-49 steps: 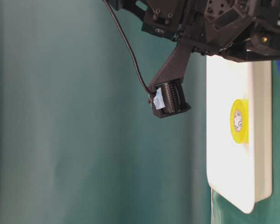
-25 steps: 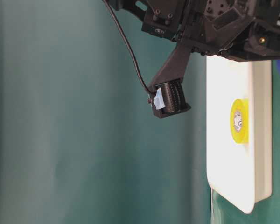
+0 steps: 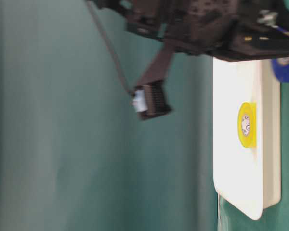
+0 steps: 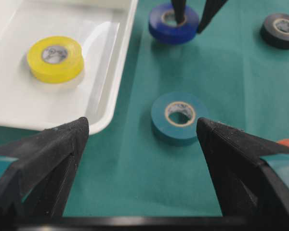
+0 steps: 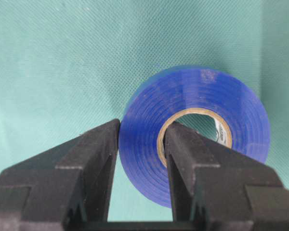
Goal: Pick up the tape from a random location and place it into the white case.
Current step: 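Lift the blue roll with the right gripper toward the tray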
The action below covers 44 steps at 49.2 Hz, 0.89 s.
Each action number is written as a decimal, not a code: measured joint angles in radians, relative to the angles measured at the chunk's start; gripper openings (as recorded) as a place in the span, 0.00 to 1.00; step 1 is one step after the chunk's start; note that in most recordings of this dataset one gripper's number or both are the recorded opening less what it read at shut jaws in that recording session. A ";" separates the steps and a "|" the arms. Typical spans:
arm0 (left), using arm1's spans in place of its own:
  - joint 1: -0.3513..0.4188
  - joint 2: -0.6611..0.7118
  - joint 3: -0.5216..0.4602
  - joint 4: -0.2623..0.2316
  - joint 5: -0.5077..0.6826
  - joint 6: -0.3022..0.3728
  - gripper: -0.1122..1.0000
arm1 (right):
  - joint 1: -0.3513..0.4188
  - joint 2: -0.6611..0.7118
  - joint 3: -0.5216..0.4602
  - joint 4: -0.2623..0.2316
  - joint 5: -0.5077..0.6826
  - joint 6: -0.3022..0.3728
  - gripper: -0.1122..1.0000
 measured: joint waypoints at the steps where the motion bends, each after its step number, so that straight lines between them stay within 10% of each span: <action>1: 0.000 0.000 -0.002 0.000 0.002 0.000 0.98 | 0.000 -0.008 -0.003 0.000 0.009 -0.002 0.39; 44: 0.000 0.000 0.002 0.000 0.000 -0.002 0.98 | 0.018 -0.135 -0.152 -0.018 0.295 0.000 0.39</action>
